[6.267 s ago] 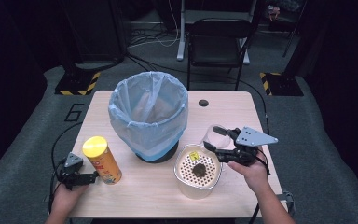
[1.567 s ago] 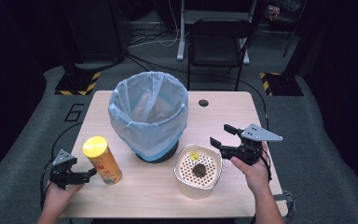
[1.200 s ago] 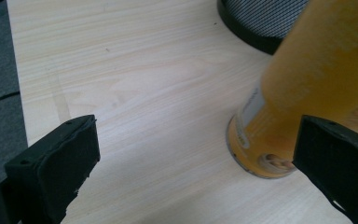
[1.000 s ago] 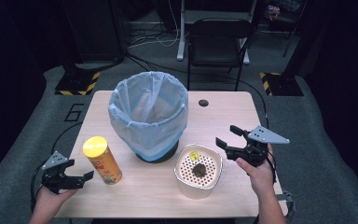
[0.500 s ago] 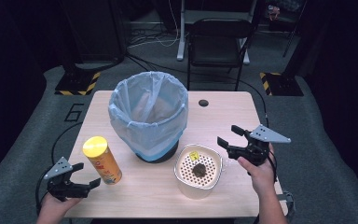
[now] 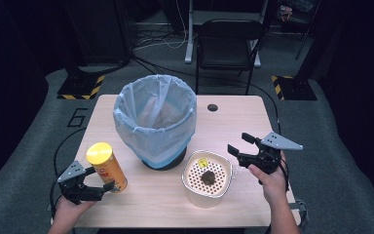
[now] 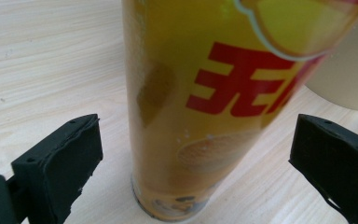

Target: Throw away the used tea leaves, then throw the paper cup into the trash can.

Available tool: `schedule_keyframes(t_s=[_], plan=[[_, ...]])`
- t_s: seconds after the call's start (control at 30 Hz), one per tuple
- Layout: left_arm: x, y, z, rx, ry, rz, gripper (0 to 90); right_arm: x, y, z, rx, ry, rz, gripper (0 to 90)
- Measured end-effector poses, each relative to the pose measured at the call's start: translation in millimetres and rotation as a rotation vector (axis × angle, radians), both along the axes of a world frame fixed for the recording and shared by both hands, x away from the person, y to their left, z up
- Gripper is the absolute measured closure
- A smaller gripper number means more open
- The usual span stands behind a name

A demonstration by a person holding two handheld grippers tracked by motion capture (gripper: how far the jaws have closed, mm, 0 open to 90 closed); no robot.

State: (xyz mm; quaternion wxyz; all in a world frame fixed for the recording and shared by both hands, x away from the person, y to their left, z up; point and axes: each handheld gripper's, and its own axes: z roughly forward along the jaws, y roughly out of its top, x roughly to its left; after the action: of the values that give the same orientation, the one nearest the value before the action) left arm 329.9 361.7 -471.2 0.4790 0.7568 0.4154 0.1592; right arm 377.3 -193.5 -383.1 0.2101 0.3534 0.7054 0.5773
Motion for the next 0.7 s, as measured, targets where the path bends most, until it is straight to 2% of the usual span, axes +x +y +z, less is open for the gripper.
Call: schedule_keyframes(t_s=[0.03,0.1,0.17,0.2,0.4,0.43,0.47,0.5,0.6,0.7], plan=[[1.4,-0.2,-0.4,-0.004,0.018,-0.009,3.2,-0.1,-0.1,-0.1,-0.001,0.001,-0.001,24.6],[2.8,-0.5,-1.3,-0.001,0.021,-0.01,3.7,-0.7,-0.3,0.0,0.0,0.001,-0.002,24.6],[4.5,-1.9,-3.3,-0.015,0.028,-0.006,4.3,-1.2,-0.4,0.2,0.005,-0.002,-0.002,24.7],[6.4,-2.6,-5.4,-0.011,0.014,-0.005,4.8,-0.9,-0.4,-0.1,0.005,-0.001,-0.003,24.7],[8.3,-3.7,-6.1,0.002,0.01,-0.018,9.0,0.5,1.6,-4.0,0.0,0.014,-0.003,24.7],[8.5,-5.0,-7.7,-0.001,-0.004,-0.011,10.0,0.8,1.8,-4.3,-0.002,0.014,-0.002,24.7],[8.8,-4.8,-7.7,0.006,-0.001,-0.02,11.0,0.9,1.6,-4.5,-0.003,0.014,-0.001,24.7],[9.2,-5.8,-8.8,0.023,-0.023,-0.016,11.6,0.9,1.6,-4.7,0.001,0.017,-0.004,24.7],[8.6,-6.3,-8.8,0.017,-0.02,-0.018,14.5,1.0,0.5,-5.2,0.0,0.015,-0.003,24.8],[9.1,-7.7,-10.0,0.022,-0.034,-0.015,17.7,1.1,-0.8,-6.6,0.005,0.022,-0.011,24.9]])
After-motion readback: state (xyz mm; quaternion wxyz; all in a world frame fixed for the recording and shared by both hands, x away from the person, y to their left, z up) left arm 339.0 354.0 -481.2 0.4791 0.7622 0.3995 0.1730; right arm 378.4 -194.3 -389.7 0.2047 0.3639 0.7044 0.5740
